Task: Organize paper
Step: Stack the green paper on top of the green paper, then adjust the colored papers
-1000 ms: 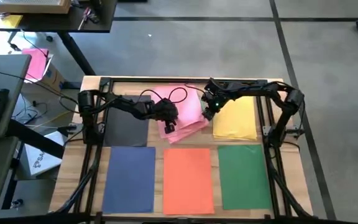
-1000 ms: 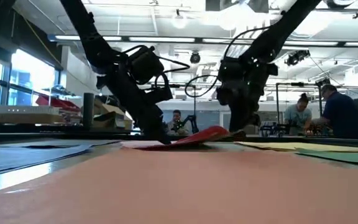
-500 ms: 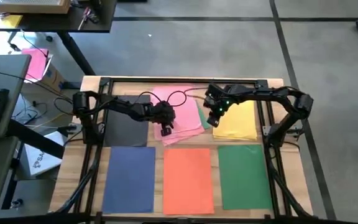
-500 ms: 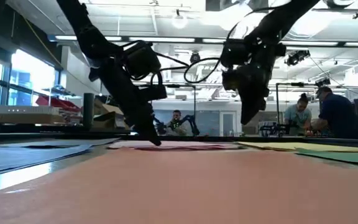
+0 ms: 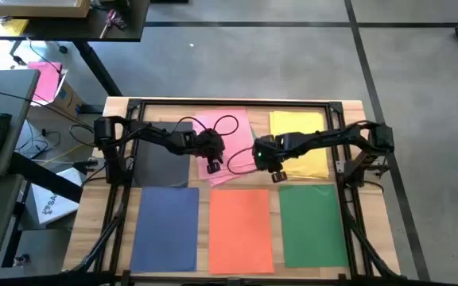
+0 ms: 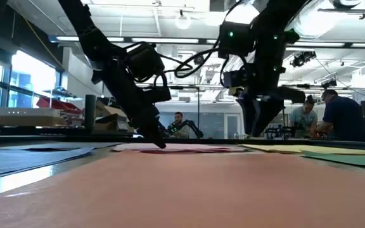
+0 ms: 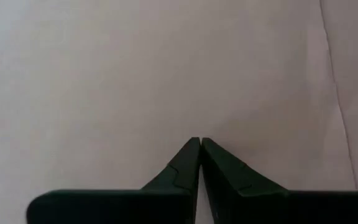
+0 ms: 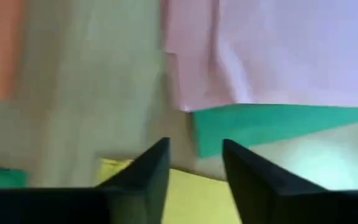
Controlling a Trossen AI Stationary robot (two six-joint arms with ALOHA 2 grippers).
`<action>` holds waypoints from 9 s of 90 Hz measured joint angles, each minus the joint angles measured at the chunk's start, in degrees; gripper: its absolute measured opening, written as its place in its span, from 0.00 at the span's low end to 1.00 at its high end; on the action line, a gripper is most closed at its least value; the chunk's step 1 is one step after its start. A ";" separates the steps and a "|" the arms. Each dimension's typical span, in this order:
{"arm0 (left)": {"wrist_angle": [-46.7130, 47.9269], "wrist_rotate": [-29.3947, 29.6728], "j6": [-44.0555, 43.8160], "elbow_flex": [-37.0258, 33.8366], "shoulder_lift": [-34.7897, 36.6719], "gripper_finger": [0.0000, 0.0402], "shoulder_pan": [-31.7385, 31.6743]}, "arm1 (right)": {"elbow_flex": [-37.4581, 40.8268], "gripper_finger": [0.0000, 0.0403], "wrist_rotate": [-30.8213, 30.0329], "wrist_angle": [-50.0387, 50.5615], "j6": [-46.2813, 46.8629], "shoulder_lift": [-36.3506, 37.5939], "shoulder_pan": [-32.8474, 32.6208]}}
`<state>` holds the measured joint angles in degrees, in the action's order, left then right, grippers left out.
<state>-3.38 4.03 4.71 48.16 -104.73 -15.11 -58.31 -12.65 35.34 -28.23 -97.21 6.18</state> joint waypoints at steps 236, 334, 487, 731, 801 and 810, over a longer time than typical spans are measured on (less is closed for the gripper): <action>0.46 2.28 -2.60 -0.02 14.60 0.02 9.71 | -5.20 0.00 8.24 15.58 58.68 20.42 -45.87; -18.68 0.75 -0.07 16.19 -8.73 0.02 26.93 | -5.13 0.00 18.37 24.11 94.95 5.29 -76.10; -17.49 -0.50 -4.60 16.22 -8.90 0.02 26.40 | 6.19 0.02 -1.55 -23.12 81.25 -3.36 -49.92; 7.49 3.76 -0.76 62.50 -39.63 0.00 18.95 | -2.01 0.00 10.58 -13.68 99.70 -9.64 -63.51; 42.55 24.16 -13.05 36.51 -0.93 0.00 22.66 | -4.12 0.00 -26.56 5.27 96.58 -5.01 -54.08; 43.11 21.65 -21.97 26.66 6.77 0.00 19.66 | -3.03 0.00 -27.71 5.31 90.76 -4.87 -46.69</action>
<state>39.73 25.68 -17.26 74.83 -97.95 4.54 -61.33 -40.35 40.66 62.53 -102.08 -40.50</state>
